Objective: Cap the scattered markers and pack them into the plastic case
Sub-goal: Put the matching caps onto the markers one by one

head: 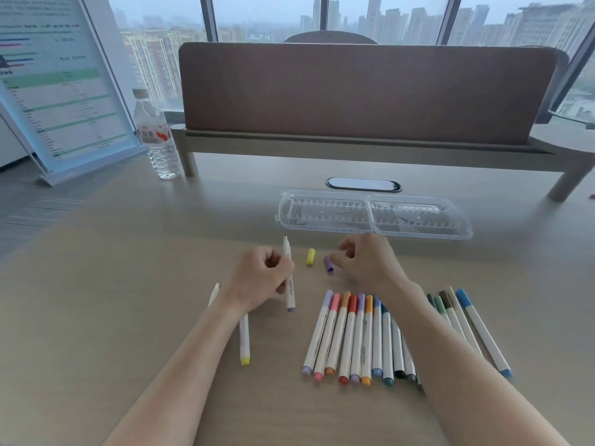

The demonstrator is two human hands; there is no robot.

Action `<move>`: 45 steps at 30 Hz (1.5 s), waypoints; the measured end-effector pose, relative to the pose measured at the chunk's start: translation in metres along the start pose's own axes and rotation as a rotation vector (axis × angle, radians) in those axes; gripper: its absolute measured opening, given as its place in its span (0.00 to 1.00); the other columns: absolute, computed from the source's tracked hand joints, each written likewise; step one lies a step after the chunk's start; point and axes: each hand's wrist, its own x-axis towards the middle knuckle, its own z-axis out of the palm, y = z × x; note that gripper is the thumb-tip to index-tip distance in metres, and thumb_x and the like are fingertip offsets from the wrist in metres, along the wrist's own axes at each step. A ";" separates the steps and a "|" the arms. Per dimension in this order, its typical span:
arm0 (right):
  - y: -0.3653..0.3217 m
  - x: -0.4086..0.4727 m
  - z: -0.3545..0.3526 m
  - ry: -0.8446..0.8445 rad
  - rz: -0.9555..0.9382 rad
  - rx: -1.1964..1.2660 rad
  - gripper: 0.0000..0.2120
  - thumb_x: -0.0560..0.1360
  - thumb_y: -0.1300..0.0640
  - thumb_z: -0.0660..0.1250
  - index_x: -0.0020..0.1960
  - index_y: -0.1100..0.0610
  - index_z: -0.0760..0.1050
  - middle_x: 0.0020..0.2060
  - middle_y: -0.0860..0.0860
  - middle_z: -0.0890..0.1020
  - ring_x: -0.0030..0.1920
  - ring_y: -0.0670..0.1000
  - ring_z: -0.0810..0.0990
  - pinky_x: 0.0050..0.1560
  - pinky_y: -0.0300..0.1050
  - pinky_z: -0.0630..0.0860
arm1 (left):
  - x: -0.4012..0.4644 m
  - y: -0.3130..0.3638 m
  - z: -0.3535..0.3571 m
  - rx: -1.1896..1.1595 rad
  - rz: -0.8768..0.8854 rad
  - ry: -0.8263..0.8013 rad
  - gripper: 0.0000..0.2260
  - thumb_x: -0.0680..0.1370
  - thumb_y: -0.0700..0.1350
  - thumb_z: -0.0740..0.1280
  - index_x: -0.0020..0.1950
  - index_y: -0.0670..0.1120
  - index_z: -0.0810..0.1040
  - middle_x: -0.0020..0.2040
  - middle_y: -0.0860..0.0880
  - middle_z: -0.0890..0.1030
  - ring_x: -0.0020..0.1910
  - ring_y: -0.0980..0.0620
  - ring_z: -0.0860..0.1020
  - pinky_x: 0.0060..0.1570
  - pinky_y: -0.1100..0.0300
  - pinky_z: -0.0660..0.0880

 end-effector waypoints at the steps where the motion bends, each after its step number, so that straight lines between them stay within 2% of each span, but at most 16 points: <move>1: -0.003 0.005 0.005 -0.018 0.001 -0.030 0.18 0.73 0.49 0.73 0.59 0.56 0.81 0.47 0.51 0.83 0.47 0.51 0.80 0.46 0.41 0.73 | 0.000 -0.003 -0.002 -0.025 -0.007 0.004 0.09 0.76 0.41 0.66 0.39 0.38 0.78 0.33 0.42 0.83 0.29 0.55 0.80 0.32 0.60 0.75; 4: -0.012 0.012 0.012 -0.040 -0.030 -0.126 0.15 0.74 0.53 0.72 0.58 0.56 0.81 0.49 0.53 0.84 0.51 0.53 0.81 0.50 0.43 0.76 | -0.001 -0.009 -0.009 -0.110 -0.025 -0.004 0.08 0.77 0.42 0.66 0.39 0.41 0.77 0.31 0.46 0.82 0.29 0.54 0.79 0.34 0.57 0.74; 6: -0.014 0.009 0.012 -0.040 -0.052 -0.172 0.11 0.75 0.57 0.68 0.55 0.56 0.83 0.48 0.53 0.85 0.51 0.54 0.83 0.51 0.45 0.80 | -0.002 -0.009 -0.010 -0.166 -0.013 -0.031 0.10 0.75 0.44 0.65 0.39 0.39 0.77 0.29 0.48 0.77 0.30 0.52 0.76 0.34 0.55 0.72; 10: -0.011 -0.001 0.012 -0.062 -0.057 -0.205 0.10 0.65 0.59 0.64 0.39 0.57 0.84 0.35 0.54 0.85 0.38 0.55 0.83 0.38 0.47 0.82 | -0.003 -0.006 -0.009 -0.196 0.011 -0.104 0.15 0.74 0.48 0.63 0.45 0.36 0.78 0.30 0.49 0.71 0.30 0.54 0.71 0.33 0.57 0.67; 12: -0.008 -0.006 0.011 -0.054 -0.058 -0.196 0.08 0.63 0.58 0.64 0.35 0.58 0.81 0.31 0.55 0.83 0.32 0.53 0.81 0.33 0.46 0.80 | -0.004 -0.006 -0.006 -0.169 0.027 -0.131 0.12 0.76 0.48 0.63 0.44 0.39 0.79 0.31 0.49 0.72 0.31 0.53 0.69 0.34 0.56 0.65; 14: -0.007 -0.010 0.007 -0.032 -0.035 -0.161 0.05 0.65 0.57 0.67 0.35 0.57 0.80 0.30 0.53 0.82 0.31 0.50 0.79 0.32 0.44 0.79 | -0.004 -0.007 -0.003 -0.136 0.035 -0.147 0.09 0.79 0.45 0.65 0.43 0.42 0.80 0.31 0.50 0.72 0.32 0.52 0.68 0.34 0.57 0.65; 17: -0.001 -0.017 -0.004 0.068 0.059 0.121 0.03 0.67 0.57 0.71 0.36 0.55 0.79 0.30 0.48 0.82 0.30 0.47 0.78 0.31 0.42 0.76 | -0.004 -0.011 -0.001 -0.117 0.052 -0.173 0.08 0.80 0.46 0.66 0.44 0.45 0.81 0.31 0.52 0.71 0.31 0.55 0.67 0.34 0.60 0.64; 21: 0.008 -0.027 -0.018 0.052 0.147 0.717 0.03 0.74 0.65 0.70 0.43 0.63 0.82 0.33 0.54 0.84 0.31 0.49 0.77 0.33 0.43 0.76 | -0.002 -0.014 0.000 -0.178 0.080 -0.219 0.07 0.78 0.52 0.70 0.47 0.50 0.84 0.30 0.51 0.73 0.30 0.54 0.70 0.35 0.57 0.68; 23: 0.012 -0.031 -0.021 0.014 0.132 0.869 0.03 0.76 0.66 0.69 0.46 0.65 0.82 0.35 0.58 0.84 0.33 0.51 0.77 0.35 0.43 0.75 | -0.002 -0.015 0.002 -0.190 0.099 -0.225 0.08 0.76 0.55 0.71 0.48 0.53 0.85 0.31 0.51 0.74 0.30 0.53 0.70 0.35 0.56 0.68; 28: 0.012 -0.032 -0.021 -0.026 0.104 0.927 0.04 0.76 0.66 0.69 0.48 0.65 0.82 0.37 0.59 0.85 0.34 0.52 0.78 0.35 0.42 0.76 | -0.004 -0.012 0.004 -0.210 0.130 -0.211 0.03 0.76 0.53 0.73 0.48 0.57 0.86 0.32 0.48 0.75 0.31 0.49 0.67 0.34 0.55 0.65; 32: 0.009 -0.033 -0.023 -0.059 0.059 0.875 0.03 0.76 0.65 0.70 0.47 0.63 0.83 0.38 0.59 0.85 0.35 0.53 0.78 0.37 0.45 0.76 | -0.006 -0.011 0.005 -0.212 0.141 -0.186 0.03 0.76 0.52 0.73 0.46 0.57 0.86 0.27 0.54 0.71 0.29 0.53 0.66 0.32 0.58 0.63; 35: 0.006 -0.036 -0.025 -0.084 0.031 0.835 0.03 0.75 0.64 0.71 0.46 0.63 0.84 0.36 0.58 0.85 0.34 0.52 0.77 0.36 0.45 0.75 | -0.007 -0.012 0.005 -0.221 0.138 -0.158 0.03 0.77 0.49 0.73 0.44 0.54 0.87 0.26 0.55 0.69 0.28 0.53 0.64 0.30 0.58 0.61; 39: -0.001 -0.039 -0.022 -0.094 -0.020 0.851 0.04 0.76 0.65 0.71 0.44 0.65 0.82 0.34 0.57 0.84 0.31 0.48 0.77 0.33 0.39 0.74 | -0.008 -0.006 0.006 -0.222 0.217 -0.143 0.08 0.77 0.48 0.73 0.42 0.45 0.86 0.27 0.49 0.70 0.25 0.54 0.64 0.26 0.62 0.60; 42: -0.005 -0.040 -0.020 -0.079 -0.052 0.825 0.04 0.76 0.65 0.70 0.45 0.66 0.81 0.33 0.56 0.84 0.30 0.47 0.77 0.32 0.38 0.74 | -0.009 -0.004 0.005 -0.244 0.216 -0.132 0.11 0.75 0.51 0.71 0.43 0.44 0.86 0.27 0.49 0.72 0.25 0.54 0.64 0.25 0.63 0.60; 45: -0.006 -0.038 -0.018 -0.097 -0.049 0.815 0.03 0.76 0.64 0.71 0.45 0.63 0.82 0.35 0.56 0.85 0.32 0.48 0.77 0.35 0.40 0.75 | -0.009 -0.004 0.002 -0.240 0.178 -0.150 0.08 0.78 0.46 0.71 0.44 0.44 0.87 0.28 0.48 0.74 0.25 0.51 0.66 0.25 0.61 0.62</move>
